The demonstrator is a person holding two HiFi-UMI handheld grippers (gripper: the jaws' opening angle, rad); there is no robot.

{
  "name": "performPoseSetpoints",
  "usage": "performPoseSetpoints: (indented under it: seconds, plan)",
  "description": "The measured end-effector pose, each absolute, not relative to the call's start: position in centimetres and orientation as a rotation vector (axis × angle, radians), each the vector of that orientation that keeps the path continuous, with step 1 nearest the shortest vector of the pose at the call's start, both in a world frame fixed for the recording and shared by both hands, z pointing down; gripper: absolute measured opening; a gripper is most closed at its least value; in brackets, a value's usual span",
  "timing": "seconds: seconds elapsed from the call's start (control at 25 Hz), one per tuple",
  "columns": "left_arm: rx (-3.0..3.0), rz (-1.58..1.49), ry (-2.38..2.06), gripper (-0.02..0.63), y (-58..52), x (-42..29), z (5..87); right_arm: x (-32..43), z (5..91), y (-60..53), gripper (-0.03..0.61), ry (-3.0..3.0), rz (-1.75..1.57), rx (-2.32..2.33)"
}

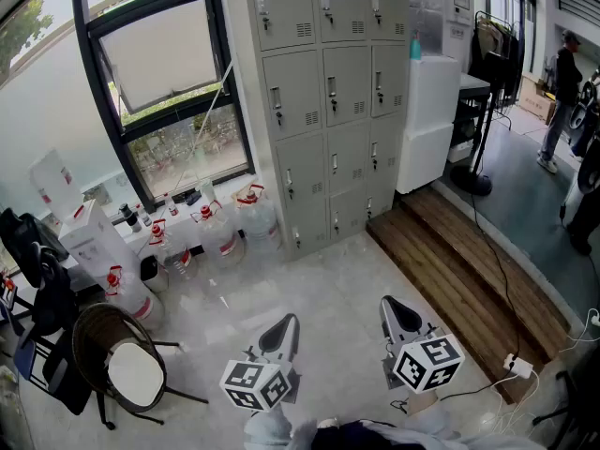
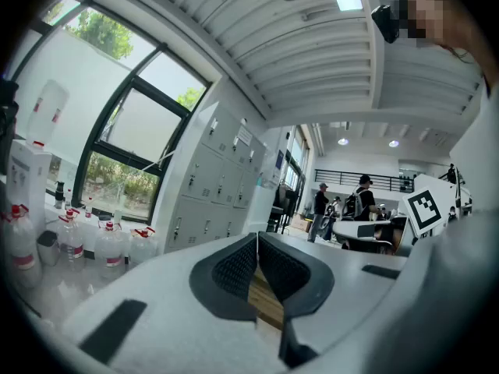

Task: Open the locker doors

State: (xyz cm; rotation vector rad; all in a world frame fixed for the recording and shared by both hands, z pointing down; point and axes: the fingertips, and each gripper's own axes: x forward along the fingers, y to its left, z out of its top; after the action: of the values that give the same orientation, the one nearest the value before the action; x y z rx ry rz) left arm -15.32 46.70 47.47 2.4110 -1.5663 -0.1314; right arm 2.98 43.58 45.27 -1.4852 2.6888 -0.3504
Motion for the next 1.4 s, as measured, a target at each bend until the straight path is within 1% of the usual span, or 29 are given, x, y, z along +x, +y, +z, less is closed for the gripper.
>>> performPoseSetpoints:
  seconds: [0.6,0.92,1.04,1.4]
  plan:
    - [2.433,-0.099,-1.533,0.014,46.5,-16.8,48.0,1.7,45.8,43.8,0.002,2.646,-0.369,-1.548]
    - [2.418,-0.053,-1.448,0.014,47.0,-17.0,51.2,1.5,48.8,45.5,0.002,2.611,-0.443,-1.608]
    - [2.431,-0.037,-1.432,0.014,46.5,-17.0,51.2,1.6,48.9,45.4,0.002,2.596,-0.446,-1.613]
    - [2.468,-0.017,-1.427,0.014,41.1,-15.4,50.7,2.4,48.6,39.9,0.001,2.575,-0.446,-1.593]
